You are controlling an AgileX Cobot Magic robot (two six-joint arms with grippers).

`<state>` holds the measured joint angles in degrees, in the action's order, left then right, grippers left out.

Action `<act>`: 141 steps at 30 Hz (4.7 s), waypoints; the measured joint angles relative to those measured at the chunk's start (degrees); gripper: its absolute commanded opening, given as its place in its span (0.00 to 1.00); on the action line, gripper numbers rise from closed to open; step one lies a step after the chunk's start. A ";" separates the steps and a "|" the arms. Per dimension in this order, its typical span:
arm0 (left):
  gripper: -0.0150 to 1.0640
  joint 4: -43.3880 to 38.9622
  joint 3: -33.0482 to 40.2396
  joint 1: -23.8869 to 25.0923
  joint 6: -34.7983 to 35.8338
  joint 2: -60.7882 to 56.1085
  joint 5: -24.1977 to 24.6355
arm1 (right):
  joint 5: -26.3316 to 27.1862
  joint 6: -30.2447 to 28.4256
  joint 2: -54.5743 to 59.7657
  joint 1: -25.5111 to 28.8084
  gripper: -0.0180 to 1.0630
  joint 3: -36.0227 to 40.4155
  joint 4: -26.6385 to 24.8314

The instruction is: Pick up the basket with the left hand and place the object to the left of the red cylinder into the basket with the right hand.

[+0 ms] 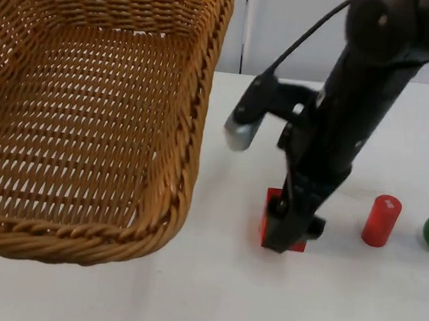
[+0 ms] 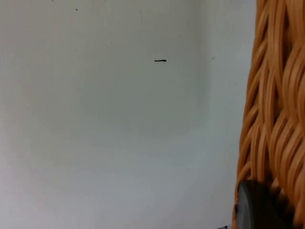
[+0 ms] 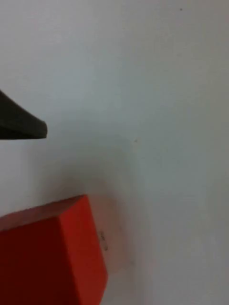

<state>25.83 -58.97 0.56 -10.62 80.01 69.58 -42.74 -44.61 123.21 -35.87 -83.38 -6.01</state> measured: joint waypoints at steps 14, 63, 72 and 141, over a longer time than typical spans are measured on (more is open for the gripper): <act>0.01 0.00 0.00 0.00 0.22 0.00 0.00 | 2.21 -1.17 3.91 -1.10 0.68 0.00 1.48; 0.01 0.10 0.00 0.00 0.63 0.00 0.00 | -7.99 3.96 -23.14 2.47 0.02 7.95 2.71; 0.01 0.10 0.00 0.00 0.63 0.00 0.00 | -8.36 4.53 -37.08 2.47 0.02 7.95 1.30; 0.01 0.22 0.00 0.00 -0.17 0.12 -0.10 | -10.65 6.39 -26.04 -6.19 0.02 -17.16 -9.53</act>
<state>26.04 -58.97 0.56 -10.79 80.13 69.47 -53.39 -38.22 97.17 -42.06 -100.55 -15.55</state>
